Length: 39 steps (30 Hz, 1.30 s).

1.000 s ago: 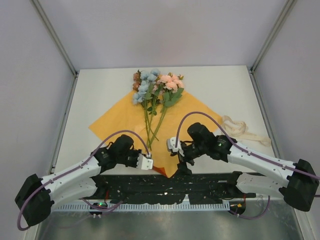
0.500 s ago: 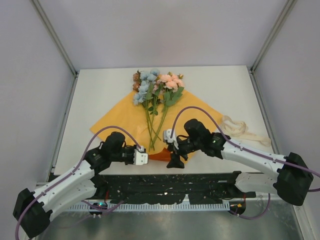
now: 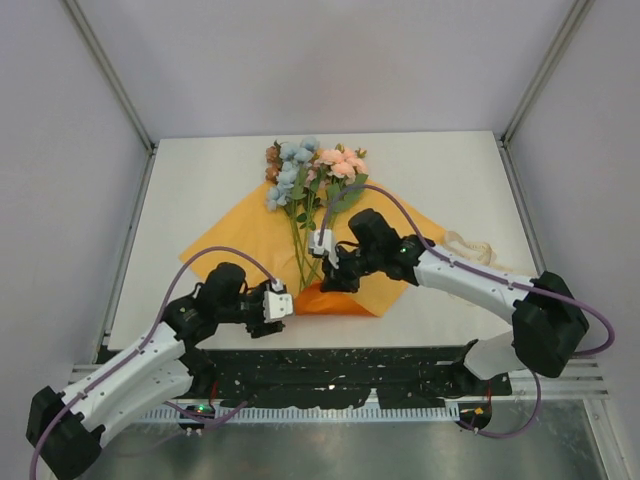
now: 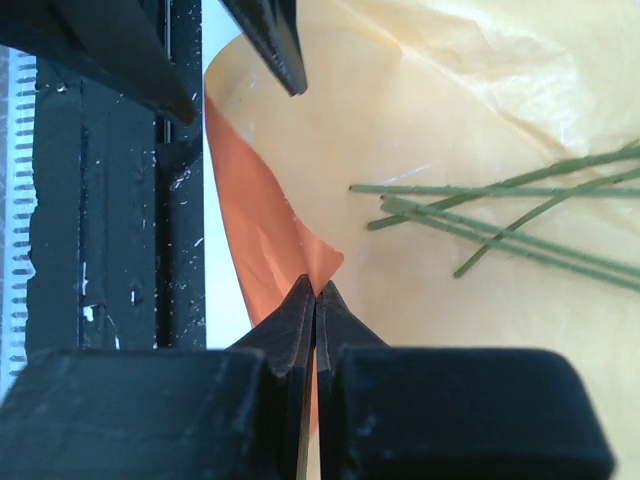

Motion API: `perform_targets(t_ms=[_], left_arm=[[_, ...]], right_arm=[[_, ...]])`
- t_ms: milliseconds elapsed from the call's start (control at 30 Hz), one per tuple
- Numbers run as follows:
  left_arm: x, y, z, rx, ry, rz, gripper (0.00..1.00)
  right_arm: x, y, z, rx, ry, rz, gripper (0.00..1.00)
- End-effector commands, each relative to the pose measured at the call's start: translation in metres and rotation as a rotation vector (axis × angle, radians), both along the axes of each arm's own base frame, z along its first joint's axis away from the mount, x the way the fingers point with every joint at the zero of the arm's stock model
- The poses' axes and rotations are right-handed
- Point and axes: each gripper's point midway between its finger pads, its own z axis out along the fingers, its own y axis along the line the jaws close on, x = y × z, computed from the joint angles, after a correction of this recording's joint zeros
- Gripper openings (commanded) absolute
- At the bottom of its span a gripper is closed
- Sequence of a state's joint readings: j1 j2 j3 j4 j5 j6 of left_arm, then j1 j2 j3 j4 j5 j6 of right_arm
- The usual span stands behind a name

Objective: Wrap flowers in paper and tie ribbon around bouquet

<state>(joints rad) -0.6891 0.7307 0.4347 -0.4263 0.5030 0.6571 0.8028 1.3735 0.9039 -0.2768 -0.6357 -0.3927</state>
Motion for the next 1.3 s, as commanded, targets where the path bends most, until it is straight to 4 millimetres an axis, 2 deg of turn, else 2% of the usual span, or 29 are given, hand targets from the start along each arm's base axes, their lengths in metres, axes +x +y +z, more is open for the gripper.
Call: perform_targets(t_ms=[0,33,67,133,200,233,267,300,333,367,400,433,467,500,533,600,767,867,933,1033,1100,1200,1267], left_arm=[[0.007,0.01,0.031,-0.085,0.101,0.203,0.71],[0.017,0.015,0.039,-0.119,0.086,0.29,0.77],[0.023,0.019,0.046,-0.156,0.094,0.348,0.82],[0.028,0.026,0.056,-0.211,0.14,0.42,0.82],[0.043,0.038,0.065,-0.269,0.21,0.57,0.81],[0.049,0.041,0.071,-0.308,0.238,0.62,0.8],[0.056,0.047,0.075,-0.346,0.294,0.693,0.78],[0.062,0.053,0.076,-0.378,0.362,0.762,0.77],[0.066,0.057,0.075,-0.407,0.434,0.815,0.77],[0.07,0.061,0.07,-0.423,0.521,0.87,0.79],[0.073,0.061,0.067,-0.439,0.593,0.89,0.8],[0.073,0.058,0.064,-0.458,0.69,0.895,0.83],[0.074,0.053,0.063,-0.469,0.761,0.88,0.92],[0.073,0.047,0.059,-0.48,0.826,0.856,0.98],[0.073,0.042,0.055,-0.492,0.88,0.848,1.0],[0.076,0.037,0.046,-0.525,0.938,0.85,1.0],[0.091,0.031,0.034,-0.623,0.941,0.844,1.0],[0.089,0.034,0.008,-0.56,1.02,0.927,1.0],[0.086,0.048,-0.017,-0.466,1.061,1.061,0.91],[0.083,0.069,-0.036,-0.405,1.105,1.219,0.7],[0.079,0.073,-0.035,-0.361,1.141,1.244,0.7],[0.074,0.074,-0.029,-0.325,1.158,1.241,0.75],[0.071,0.072,-0.022,-0.335,1.14,1.193,0.73]], right_arm=[[0.015,0.016,0.012,-0.019,-0.054,0.084,0.05],[0.023,0.022,0.015,-0.024,-0.083,0.105,0.05],[0.022,0.02,0.009,-0.054,-0.064,0.114,0.05],[0.028,0.024,0.005,-0.083,-0.075,0.143,0.05],[0.04,0.028,0.002,-0.104,-0.08,0.142,0.05],[0.05,0.029,-0.003,-0.119,-0.074,0.132,0.05],[0.06,0.033,0.003,-0.116,-0.089,0.119,0.05],[0.069,0.03,-0.008,-0.144,-0.064,0.104,0.05],[0.079,0.032,-0.005,-0.146,-0.074,0.089,0.05],[0.09,0.03,-0.011,-0.159,-0.059,0.065,0.05],[0.1,0.031,-0.006,-0.154,-0.073,0.047,0.05],[0.108,0.028,-0.011,-0.163,-0.059,0.03,0.05],[0.115,0.031,-0.004,-0.147,-0.067,0.026,0.06],[0.118,0.029,-0.008,-0.155,-0.05,0.021,0.05],[0.121,0.031,-0.005,-0.147,-0.05,0.022,0.05],[0.122,0.031,-0.001,-0.139,-0.056,0.027,0.05],[0.11,0.029,0.011,-0.106,-0.048,0.049,0.06],[0.102,0.026,0.014,-0.095,-0.028,0.043,0.06],[0.1,0.023,0.013,-0.1,-0.031,0.039,0.05],[0.102,0.017,0.011,-0.115,-0.048,0.024,0.06],[0.106,0.015,0.011,-0.12,-0.06,0.008,0.05],[0.113,0.013,0.014,-0.12,-0.069,-0.01,0.05],[0.116,0.014,0.016,-0.12,-0.075,-0.017,0.05]])
